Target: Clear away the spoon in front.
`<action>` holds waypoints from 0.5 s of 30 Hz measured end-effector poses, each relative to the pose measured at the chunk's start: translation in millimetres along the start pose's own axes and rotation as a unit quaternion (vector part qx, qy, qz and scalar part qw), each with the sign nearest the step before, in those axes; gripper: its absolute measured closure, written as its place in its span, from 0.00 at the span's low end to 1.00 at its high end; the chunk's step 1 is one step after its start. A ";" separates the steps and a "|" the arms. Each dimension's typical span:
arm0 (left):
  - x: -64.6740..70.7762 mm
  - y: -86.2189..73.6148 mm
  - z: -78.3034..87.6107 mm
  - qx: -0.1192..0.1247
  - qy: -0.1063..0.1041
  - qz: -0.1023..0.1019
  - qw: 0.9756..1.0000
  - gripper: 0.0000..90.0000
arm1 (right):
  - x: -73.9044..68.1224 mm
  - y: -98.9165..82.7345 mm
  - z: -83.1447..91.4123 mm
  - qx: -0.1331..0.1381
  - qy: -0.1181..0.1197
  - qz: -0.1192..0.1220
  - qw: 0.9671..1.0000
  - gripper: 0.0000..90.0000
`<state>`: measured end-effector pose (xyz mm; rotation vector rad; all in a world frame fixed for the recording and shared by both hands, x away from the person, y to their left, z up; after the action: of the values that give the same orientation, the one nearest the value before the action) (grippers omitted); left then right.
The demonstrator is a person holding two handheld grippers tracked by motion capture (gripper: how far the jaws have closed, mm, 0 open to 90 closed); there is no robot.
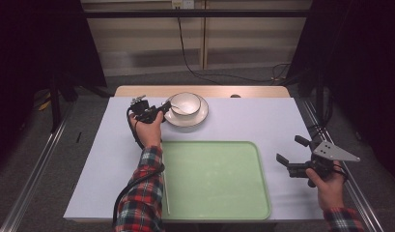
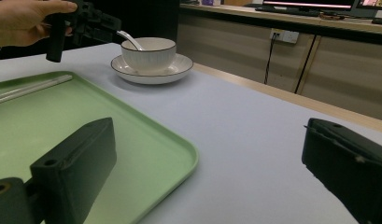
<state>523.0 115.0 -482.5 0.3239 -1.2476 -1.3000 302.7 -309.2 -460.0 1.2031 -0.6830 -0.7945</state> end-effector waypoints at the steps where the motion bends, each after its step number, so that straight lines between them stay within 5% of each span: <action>1: -0.2 0.2 -0.9 0.002 0.002 0.002 1.000 0.31 | 0.0 0.0 0.0 0.000 0.000 0.000 1.000 0.03; 15: 2.4 -2.6 -10.2 0.003 0.001 0.015 1.000 0.59 | -0.2 -0.2 -0.2 0.000 0.002 -0.001 1.000 0.03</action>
<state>529.4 107.6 -487.2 0.3097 -1.2515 -1.2706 302.7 -309.0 -460.3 1.2056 -0.6786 -0.7930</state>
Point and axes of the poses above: each handheld gripper's, and its own axes: z roughly backward along the jaws, y roughly out of its top, x roughly to its right, the point moved 7 cm from there along -z, roughly forward along the jaws
